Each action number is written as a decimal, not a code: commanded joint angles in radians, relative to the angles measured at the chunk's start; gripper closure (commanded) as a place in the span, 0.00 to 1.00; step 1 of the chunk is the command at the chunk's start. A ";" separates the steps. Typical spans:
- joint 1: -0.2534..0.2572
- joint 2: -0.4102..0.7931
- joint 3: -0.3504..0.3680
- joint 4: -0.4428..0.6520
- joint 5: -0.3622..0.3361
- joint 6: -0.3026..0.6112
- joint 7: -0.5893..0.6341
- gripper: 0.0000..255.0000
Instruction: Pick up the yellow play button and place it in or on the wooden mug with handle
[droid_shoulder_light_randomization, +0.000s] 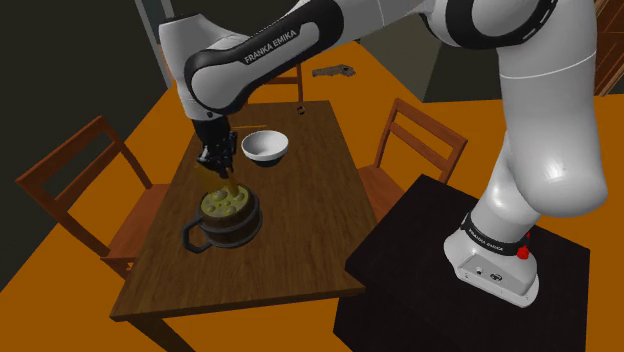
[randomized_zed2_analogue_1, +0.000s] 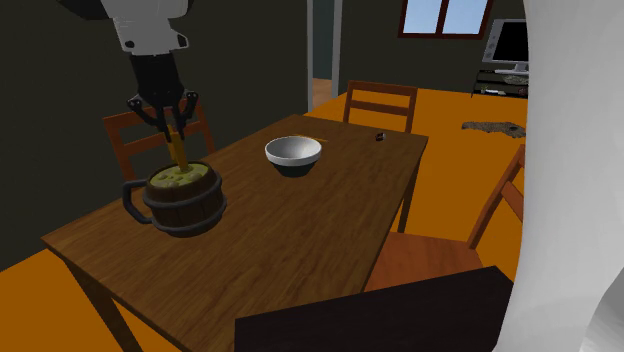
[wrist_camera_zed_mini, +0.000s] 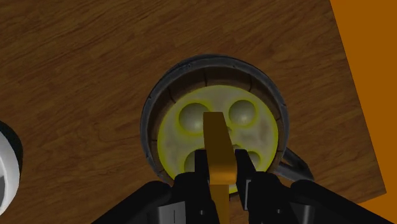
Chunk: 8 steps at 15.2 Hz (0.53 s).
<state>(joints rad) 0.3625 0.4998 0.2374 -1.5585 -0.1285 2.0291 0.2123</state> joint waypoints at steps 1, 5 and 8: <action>0.001 0.008 -0.001 -0.015 -0.003 0.024 0.003 1.00; 0.001 0.018 -0.003 -0.025 -0.006 0.044 0.004 1.00; 0.001 0.018 -0.003 -0.025 -0.006 0.044 0.004 1.00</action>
<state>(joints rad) 0.3633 0.5167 0.2344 -1.5825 -0.1345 2.0723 0.2166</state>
